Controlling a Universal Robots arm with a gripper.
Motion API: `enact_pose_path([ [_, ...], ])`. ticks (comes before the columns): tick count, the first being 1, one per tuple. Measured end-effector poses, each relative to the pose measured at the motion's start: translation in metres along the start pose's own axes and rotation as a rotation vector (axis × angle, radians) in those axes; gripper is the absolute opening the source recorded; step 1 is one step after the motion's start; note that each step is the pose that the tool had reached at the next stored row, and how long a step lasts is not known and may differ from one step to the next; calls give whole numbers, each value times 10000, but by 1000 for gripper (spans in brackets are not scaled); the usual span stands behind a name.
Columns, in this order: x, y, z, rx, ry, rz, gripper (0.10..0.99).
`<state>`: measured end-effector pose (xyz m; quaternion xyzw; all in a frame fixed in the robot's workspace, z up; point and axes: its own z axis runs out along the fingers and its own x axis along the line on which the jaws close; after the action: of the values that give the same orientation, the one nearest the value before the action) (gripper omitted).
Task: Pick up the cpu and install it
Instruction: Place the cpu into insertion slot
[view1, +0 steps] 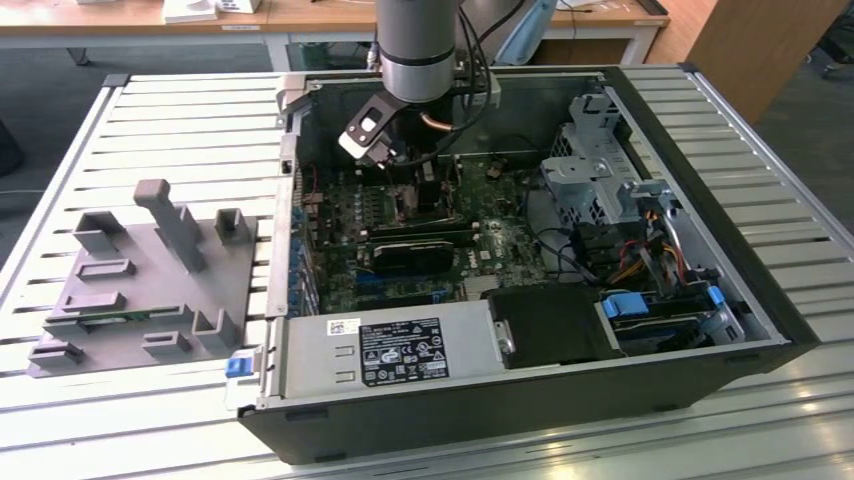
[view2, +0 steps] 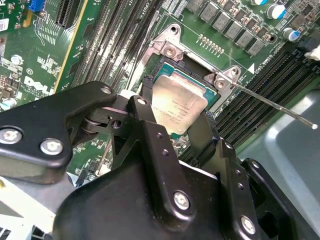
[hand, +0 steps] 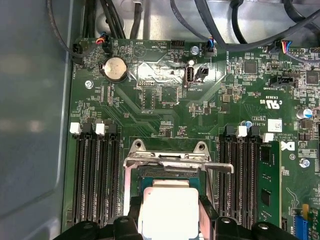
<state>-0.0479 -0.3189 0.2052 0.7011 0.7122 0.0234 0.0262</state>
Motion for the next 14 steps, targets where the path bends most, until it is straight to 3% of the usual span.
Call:
enact_pose_path([
  [14, 0, 19, 84, 13, 18, 1, 533],
])
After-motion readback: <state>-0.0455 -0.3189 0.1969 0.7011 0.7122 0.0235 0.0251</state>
